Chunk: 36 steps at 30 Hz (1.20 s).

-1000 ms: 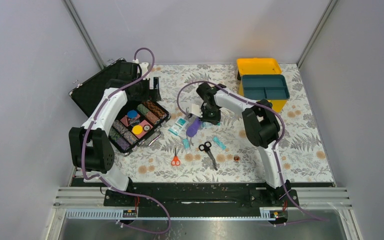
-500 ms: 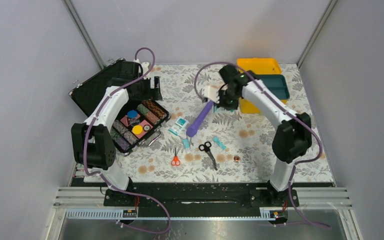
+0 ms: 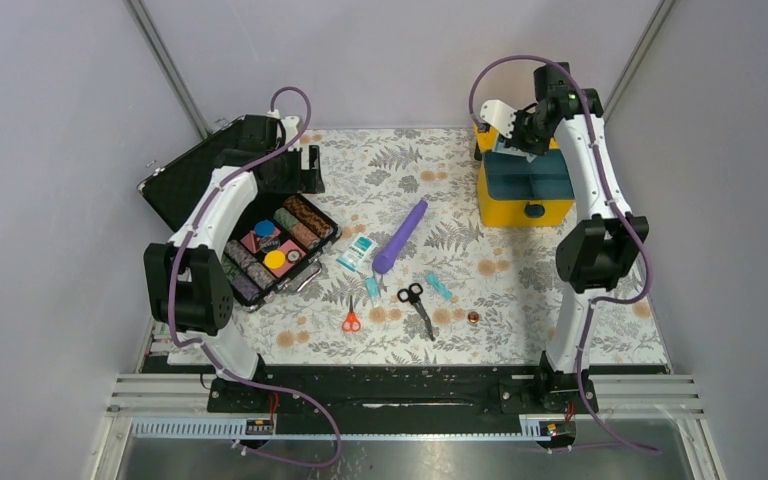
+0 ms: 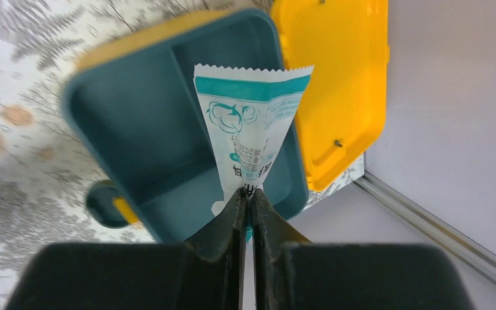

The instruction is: Organize the medicine kit

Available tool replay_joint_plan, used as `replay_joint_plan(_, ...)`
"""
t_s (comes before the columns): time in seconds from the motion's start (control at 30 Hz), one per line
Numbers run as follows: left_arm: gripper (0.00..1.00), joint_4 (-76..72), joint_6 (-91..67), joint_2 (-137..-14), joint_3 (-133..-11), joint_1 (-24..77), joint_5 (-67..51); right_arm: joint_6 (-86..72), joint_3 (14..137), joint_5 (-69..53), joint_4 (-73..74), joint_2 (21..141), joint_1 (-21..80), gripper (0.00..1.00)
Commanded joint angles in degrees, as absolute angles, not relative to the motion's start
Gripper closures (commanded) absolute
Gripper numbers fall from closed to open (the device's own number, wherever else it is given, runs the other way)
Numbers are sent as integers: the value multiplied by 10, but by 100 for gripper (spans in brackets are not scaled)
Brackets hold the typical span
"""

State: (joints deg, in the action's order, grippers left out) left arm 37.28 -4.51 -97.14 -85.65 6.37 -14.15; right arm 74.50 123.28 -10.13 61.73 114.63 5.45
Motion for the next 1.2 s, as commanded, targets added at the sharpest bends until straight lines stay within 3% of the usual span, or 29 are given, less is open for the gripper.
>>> replay_joint_plan(0.0, 14, 370, -23, -971, -892, 60, -137, 824, 1321, -114, 696, 1208, 29, 90)
replay_joint_plan(0.87, 14, 369, -21, -951, -869, 61, -118, 901, 1164, -96, 677, 1205, 48, 81)
replay_joint_plan(1.17, 14, 367, -18, -942, -858, 61, -118, 885, 1157, -95, 666, 1179, 48, 60)
